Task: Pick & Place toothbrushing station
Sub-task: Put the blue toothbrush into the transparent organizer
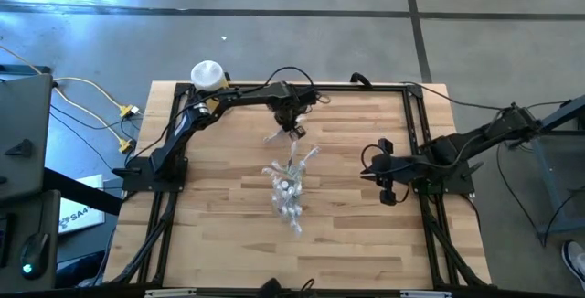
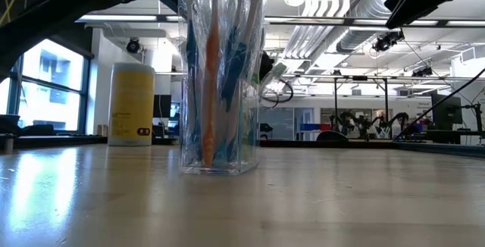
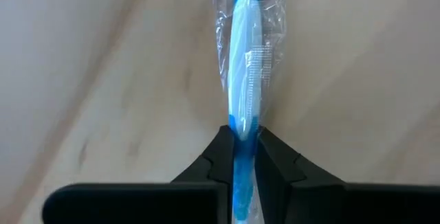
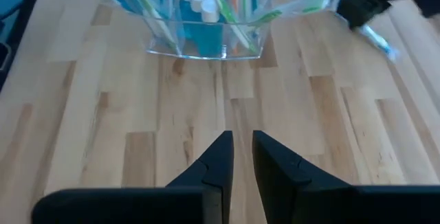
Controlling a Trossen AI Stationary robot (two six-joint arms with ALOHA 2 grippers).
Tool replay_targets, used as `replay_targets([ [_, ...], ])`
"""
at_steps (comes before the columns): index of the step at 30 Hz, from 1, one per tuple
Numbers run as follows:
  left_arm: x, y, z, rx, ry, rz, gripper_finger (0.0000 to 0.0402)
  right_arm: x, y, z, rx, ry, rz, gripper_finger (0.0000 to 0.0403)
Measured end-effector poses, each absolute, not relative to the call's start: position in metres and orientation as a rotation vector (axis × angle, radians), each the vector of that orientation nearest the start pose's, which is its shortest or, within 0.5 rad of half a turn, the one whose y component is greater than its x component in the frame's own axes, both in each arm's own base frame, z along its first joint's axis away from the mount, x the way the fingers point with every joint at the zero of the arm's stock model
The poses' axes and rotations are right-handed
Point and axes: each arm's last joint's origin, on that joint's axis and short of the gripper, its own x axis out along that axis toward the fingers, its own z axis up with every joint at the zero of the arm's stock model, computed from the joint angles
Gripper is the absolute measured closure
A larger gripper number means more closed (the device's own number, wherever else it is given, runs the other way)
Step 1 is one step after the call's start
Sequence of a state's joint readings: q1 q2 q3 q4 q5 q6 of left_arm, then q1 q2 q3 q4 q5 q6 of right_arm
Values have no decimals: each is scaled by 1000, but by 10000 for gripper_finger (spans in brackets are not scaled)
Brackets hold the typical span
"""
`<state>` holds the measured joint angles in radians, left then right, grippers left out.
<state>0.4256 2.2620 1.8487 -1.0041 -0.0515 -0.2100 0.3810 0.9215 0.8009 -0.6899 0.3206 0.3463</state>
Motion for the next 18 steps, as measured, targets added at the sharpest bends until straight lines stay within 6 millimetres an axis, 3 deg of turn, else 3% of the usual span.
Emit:
replay_targets([
  [4, 414, 177, 194, -316, 1427, 638, 377, 164, 64, 275, 48, 749, -62, 357],
  [9, 425, 145, 258, -100, 1397, 722, 377, 160, 74, 276, 33, 727, -67, 357],
  [13, 422, 100, 310, 134, 1341, 742, 377, 156, 80, 276, 28, 701, -87, 357],
  [16, 402, 58, 337, 379, 1340, 700, 377, 154, 84, 277, 27, 685, -96, 357],
  [18, 390, 30, 356, 444, 1290, 701, 377, 153, 86, 277, 24, 673, -101, 357],
])
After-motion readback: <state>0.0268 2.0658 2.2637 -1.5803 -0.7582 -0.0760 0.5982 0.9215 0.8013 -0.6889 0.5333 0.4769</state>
